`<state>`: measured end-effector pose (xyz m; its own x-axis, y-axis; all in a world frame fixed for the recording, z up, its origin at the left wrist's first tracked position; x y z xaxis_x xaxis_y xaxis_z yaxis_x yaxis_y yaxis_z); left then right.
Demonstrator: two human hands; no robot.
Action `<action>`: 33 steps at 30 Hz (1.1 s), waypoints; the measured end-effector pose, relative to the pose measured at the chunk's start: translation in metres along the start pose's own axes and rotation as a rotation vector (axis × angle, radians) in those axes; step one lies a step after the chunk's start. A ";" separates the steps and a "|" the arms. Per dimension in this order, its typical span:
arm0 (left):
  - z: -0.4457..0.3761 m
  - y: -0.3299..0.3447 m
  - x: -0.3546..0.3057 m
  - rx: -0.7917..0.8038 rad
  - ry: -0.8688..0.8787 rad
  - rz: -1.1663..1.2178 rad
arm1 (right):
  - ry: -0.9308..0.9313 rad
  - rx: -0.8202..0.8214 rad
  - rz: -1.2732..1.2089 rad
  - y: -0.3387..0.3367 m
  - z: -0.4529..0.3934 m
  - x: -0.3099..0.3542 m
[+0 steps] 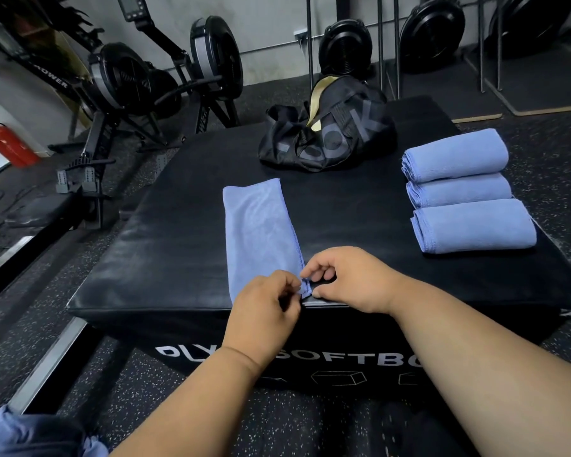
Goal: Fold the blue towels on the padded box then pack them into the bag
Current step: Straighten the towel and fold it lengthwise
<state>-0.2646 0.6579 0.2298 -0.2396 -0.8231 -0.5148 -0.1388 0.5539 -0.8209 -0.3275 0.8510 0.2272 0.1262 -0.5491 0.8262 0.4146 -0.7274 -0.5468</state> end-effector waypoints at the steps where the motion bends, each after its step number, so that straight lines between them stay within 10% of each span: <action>1: 0.000 0.000 0.000 0.012 0.007 0.001 | 0.000 0.000 -0.001 0.000 -0.001 0.000; 18: -0.009 -0.004 -0.014 -0.034 -0.018 0.048 | -0.024 0.011 -0.076 -0.002 -0.003 -0.001; 33: 0.005 -0.178 -0.018 -0.274 0.006 0.683 | -0.335 -0.320 0.157 0.024 -0.007 0.057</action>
<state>-0.2304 0.5732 0.3841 -0.3633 -0.2835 -0.8875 -0.1916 0.9550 -0.2266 -0.3171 0.7994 0.2604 0.4703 -0.5380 0.6995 0.0757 -0.7652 -0.6394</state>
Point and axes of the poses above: each hand's wrist, its own z-axis away from the middle knuckle, its own y-axis out of the palm, x = y × z, the point moved 2 cm from there along -z, towards the middle knuckle, and after that the axes turned 4 degrees about y, right-handed, at the moved point
